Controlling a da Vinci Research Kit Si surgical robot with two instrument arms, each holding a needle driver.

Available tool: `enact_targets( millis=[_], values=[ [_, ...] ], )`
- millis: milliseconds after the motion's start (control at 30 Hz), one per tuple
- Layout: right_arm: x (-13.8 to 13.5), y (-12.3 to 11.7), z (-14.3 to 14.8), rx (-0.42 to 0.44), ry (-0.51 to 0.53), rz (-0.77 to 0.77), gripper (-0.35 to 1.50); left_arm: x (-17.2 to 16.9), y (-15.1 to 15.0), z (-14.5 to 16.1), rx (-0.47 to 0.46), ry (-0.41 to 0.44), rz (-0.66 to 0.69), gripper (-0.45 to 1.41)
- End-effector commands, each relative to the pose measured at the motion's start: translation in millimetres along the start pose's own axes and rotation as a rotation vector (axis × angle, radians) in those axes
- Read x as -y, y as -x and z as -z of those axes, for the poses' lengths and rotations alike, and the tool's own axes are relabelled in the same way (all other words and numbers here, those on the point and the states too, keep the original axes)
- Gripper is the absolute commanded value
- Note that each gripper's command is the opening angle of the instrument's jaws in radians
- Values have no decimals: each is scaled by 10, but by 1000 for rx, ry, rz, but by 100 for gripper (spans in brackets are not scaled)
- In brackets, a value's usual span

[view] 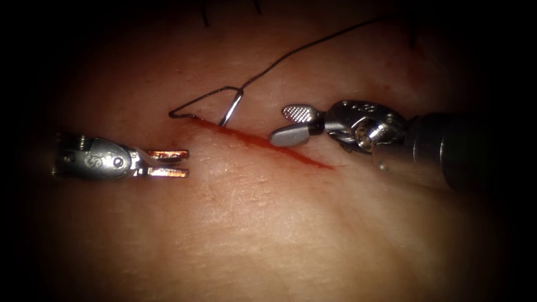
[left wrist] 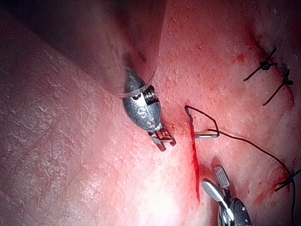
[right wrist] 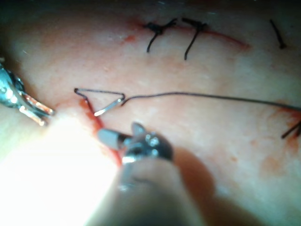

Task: Wound Closure
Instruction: Pull the needle through the tissue using the left gripper

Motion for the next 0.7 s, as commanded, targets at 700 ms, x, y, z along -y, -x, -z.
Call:
enact_targets(
  millis=[700],
  values=[
    [0,1,-9,-18,-6,0,130,4,-65,30,-123,514,427,-45]
  ],
)
